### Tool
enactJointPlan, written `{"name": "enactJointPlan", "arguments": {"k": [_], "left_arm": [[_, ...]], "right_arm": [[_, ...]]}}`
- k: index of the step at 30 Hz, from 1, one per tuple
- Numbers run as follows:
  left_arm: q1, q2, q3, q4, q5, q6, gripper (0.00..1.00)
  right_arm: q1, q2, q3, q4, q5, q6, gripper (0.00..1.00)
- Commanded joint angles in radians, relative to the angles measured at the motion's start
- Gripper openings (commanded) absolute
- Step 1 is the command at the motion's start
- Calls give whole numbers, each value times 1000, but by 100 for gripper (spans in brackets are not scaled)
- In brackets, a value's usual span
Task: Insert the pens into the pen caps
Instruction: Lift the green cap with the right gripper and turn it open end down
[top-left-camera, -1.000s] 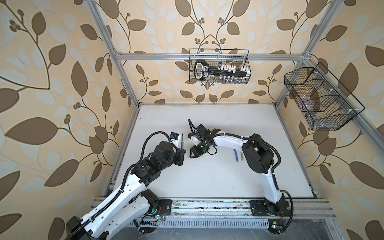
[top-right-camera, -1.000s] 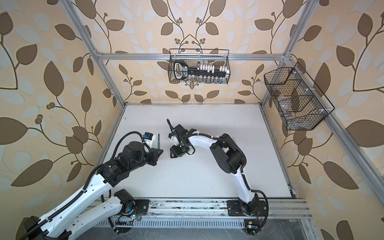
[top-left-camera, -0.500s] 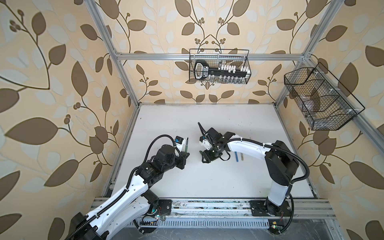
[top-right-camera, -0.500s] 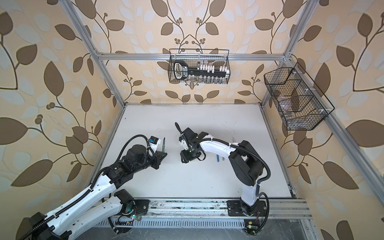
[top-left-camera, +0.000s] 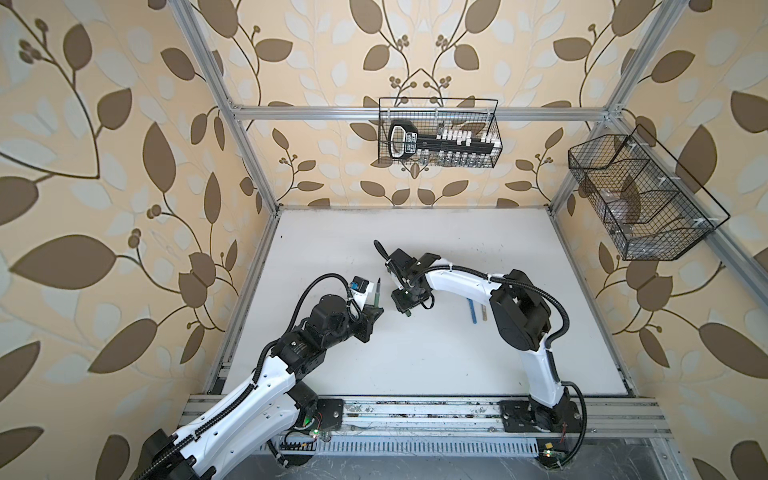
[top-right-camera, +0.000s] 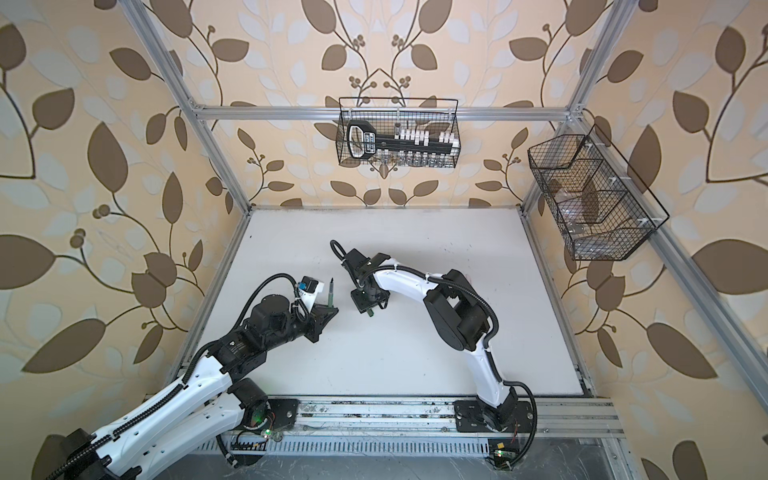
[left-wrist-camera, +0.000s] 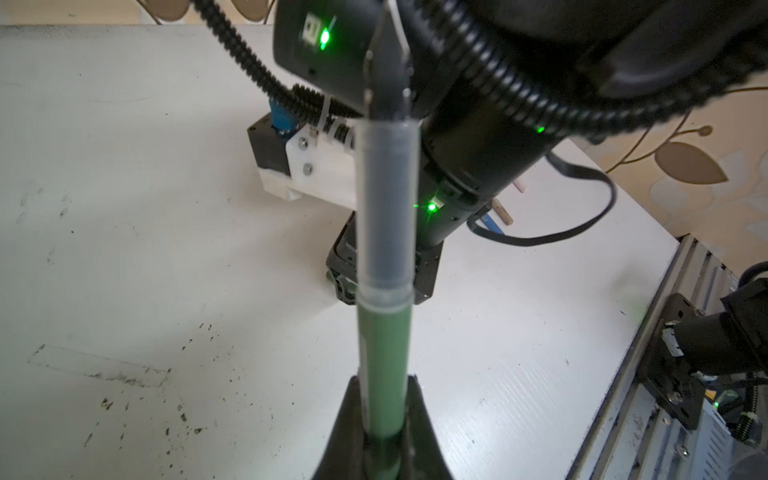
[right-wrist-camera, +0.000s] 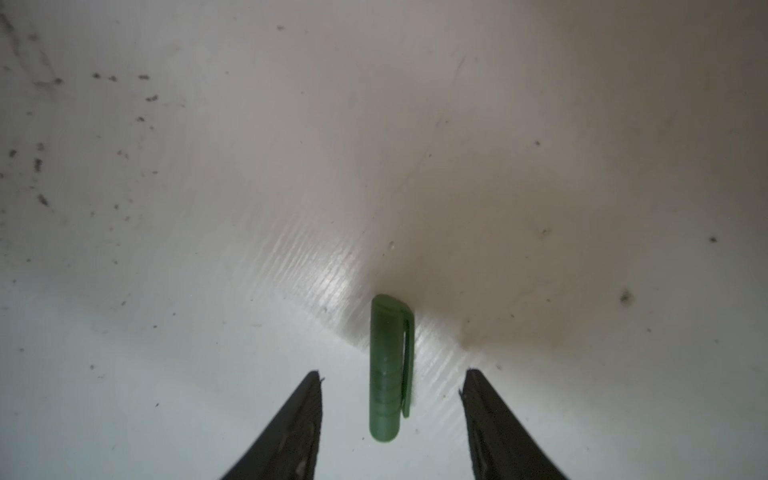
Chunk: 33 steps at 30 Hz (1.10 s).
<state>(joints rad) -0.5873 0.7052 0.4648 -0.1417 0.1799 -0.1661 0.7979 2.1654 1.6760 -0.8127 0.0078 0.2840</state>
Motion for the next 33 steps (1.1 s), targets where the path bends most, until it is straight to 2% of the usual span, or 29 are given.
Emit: {"name": "enactJointPlan", "arguments": {"k": [1,7,13,18,21,27,33], "left_arm": [[9,-41,-17,48,-6,-2,0],[9,-70,-25,46,-18,-6,0],[10,-63,-26,47,-16,-4,0],[10,-42,-26,58,-7,-1,0],[10,-14,-25,72,10,2,0],[9,69,-11,93,60,6,0],[1,111,-10,116,97,5,0]], "right_arm": [[10,40,44,-54,34,-20,54],[20,80,41,-51,56,-19,48],[18,89,10,-30,64,-17,25],[-7,12,-77,61,30,-6,18],[-37,-64,-160,154,-29,-2,16],[-113,-251,-379,436,-240,48,16],[-192,-426,-622,787,-420,175,16]]}}
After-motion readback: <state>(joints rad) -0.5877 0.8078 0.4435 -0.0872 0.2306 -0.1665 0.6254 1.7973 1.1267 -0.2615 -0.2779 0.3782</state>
